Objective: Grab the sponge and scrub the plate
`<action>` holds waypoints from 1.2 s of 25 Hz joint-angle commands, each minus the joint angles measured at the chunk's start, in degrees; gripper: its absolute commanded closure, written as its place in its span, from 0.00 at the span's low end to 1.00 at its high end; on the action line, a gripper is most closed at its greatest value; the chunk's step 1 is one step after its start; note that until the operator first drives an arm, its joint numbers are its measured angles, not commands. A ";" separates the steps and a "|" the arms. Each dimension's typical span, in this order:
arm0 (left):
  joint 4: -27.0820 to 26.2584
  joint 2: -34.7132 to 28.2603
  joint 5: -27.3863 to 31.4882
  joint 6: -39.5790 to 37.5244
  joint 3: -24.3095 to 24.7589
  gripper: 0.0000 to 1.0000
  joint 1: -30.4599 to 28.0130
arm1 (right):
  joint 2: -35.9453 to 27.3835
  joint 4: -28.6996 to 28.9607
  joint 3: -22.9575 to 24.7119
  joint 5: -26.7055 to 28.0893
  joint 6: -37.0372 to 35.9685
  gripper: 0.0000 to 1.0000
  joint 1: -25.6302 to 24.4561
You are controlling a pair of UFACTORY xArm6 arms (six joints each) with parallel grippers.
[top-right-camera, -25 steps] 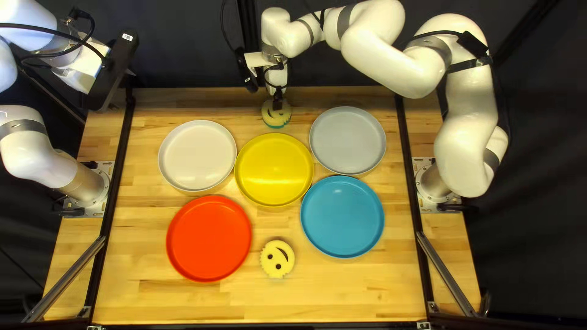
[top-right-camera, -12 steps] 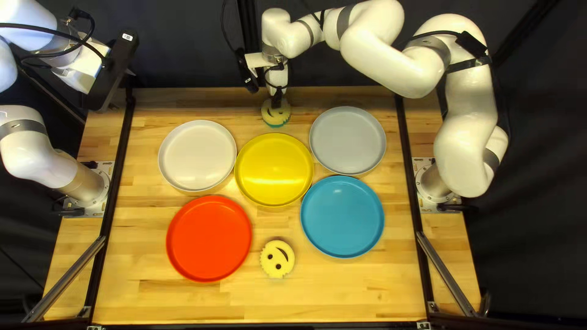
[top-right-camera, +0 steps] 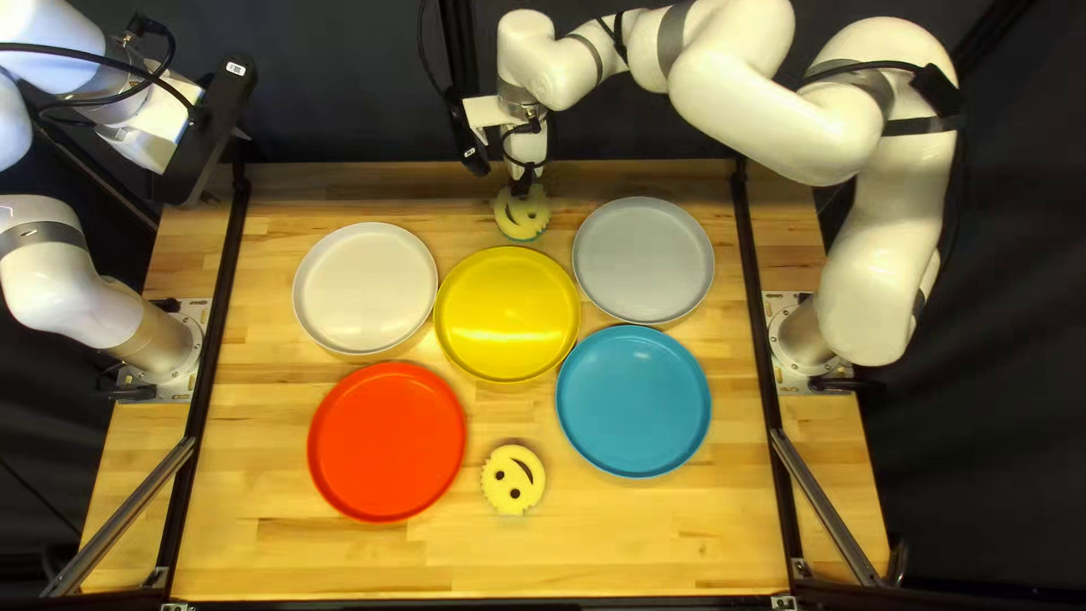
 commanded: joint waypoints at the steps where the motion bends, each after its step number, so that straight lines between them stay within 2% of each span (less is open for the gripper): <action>1: 0.00 0.00 0.00 0.00 0.00 0.00 0.00 | -6.79 -2.94 7.55 -2.30 3.21 1.00 0.62; 5: 0.00 0.00 0.00 0.00 0.00 0.00 0.00 | -11.70 -4.43 14.58 -5.07 5.59 1.00 -0.10; 8: 0.00 0.00 0.00 0.00 0.00 0.00 0.00 | -13.59 -4.86 17.00 -6.39 9.19 1.00 1.77; 16: 0.00 0.00 0.00 0.00 0.00 0.00 0.00 | -11.22 -6.43 16.25 -10.19 18.38 1.00 10.58; 28: 0.00 0.00 0.00 0.00 0.00 0.00 0.00 | -12.04 -5.97 16.46 -10.32 16.96 1.00 10.69; 30: 0.00 0.00 0.00 0.00 0.00 0.00 0.00 | -11.34 -5.84 16.90 -11.65 17.83 1.00 11.67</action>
